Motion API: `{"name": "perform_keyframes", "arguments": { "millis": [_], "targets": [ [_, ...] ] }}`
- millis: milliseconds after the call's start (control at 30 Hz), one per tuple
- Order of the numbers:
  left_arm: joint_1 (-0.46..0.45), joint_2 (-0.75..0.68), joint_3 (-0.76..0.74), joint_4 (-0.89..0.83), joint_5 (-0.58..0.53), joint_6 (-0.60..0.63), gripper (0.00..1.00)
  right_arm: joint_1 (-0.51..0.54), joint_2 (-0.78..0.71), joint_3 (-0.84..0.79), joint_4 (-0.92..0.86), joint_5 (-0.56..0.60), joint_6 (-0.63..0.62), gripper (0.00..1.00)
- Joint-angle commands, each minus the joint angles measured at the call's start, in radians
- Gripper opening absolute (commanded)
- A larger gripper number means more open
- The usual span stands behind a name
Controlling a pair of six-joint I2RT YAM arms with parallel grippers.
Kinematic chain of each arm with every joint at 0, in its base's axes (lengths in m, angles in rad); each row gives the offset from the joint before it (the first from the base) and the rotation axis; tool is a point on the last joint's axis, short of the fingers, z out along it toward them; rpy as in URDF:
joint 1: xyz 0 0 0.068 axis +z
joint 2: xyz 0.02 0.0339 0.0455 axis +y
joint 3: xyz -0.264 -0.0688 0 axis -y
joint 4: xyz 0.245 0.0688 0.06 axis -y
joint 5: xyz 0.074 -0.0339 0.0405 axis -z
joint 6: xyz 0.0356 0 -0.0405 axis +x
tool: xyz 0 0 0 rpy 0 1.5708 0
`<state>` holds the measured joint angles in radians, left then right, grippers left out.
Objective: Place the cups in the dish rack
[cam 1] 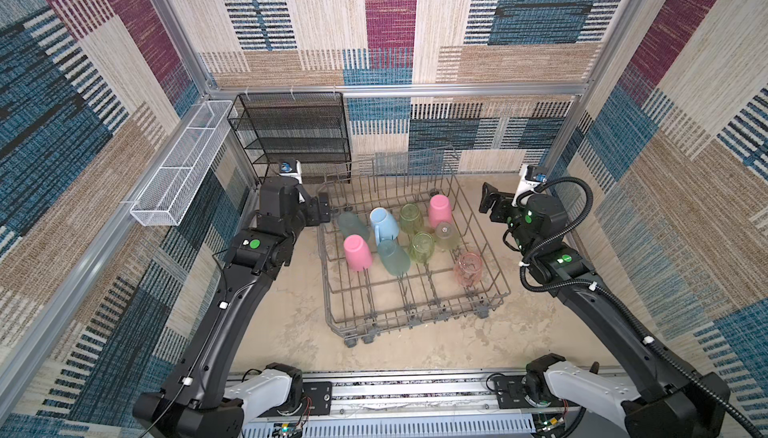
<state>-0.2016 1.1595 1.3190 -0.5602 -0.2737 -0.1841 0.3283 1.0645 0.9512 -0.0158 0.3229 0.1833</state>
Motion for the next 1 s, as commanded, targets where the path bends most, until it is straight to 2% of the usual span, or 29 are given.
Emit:
{"name": "perform_keyframes", "arguments": {
  "millis": [0, 133, 200, 333, 433, 500, 600, 833, 967],
  "targets": [
    [0.12, -0.037, -0.094, 0.093, 0.032, -0.15, 0.99, -0.045, -0.015, -0.069, 0.203, 0.021, -0.026, 1.0],
    [0.249, -0.079, -0.262, 0.193, 0.007, -0.231, 0.99, -0.107, -0.05, -0.188, 0.313, 0.003, -0.036, 1.0],
    [0.279, -0.085, -0.333, 0.243, -0.018, -0.238, 0.99, -0.132, -0.07, -0.248, 0.362, -0.004, -0.041, 1.0],
    [0.285, -0.065, -0.513, 0.436, -0.124, -0.182, 0.99, -0.198, -0.068, -0.399, 0.515, -0.029, -0.052, 1.0],
    [0.291, -0.008, -0.616, 0.618, -0.131, -0.079, 0.99, -0.253, -0.027, -0.531, 0.67, -0.087, -0.034, 1.0],
    [0.291, 0.045, -0.642, 0.653, -0.136, -0.055, 0.99, -0.27, 0.021, -0.577, 0.719, -0.097, -0.037, 1.0],
    [0.291, 0.106, -0.66, 0.699, -0.082, -0.027, 0.99, -0.278, 0.077, -0.629, 0.798, -0.096, -0.052, 1.0],
    [0.29, 0.189, -0.792, 0.985, 0.062, 0.062, 0.99, -0.282, 0.167, -0.715, 1.034, -0.113, -0.132, 1.0],
    [0.289, 0.239, -0.833, 1.09, 0.136, 0.089, 0.99, -0.284, 0.238, -0.707, 1.059, -0.095, -0.168, 1.0]
  ]
}}
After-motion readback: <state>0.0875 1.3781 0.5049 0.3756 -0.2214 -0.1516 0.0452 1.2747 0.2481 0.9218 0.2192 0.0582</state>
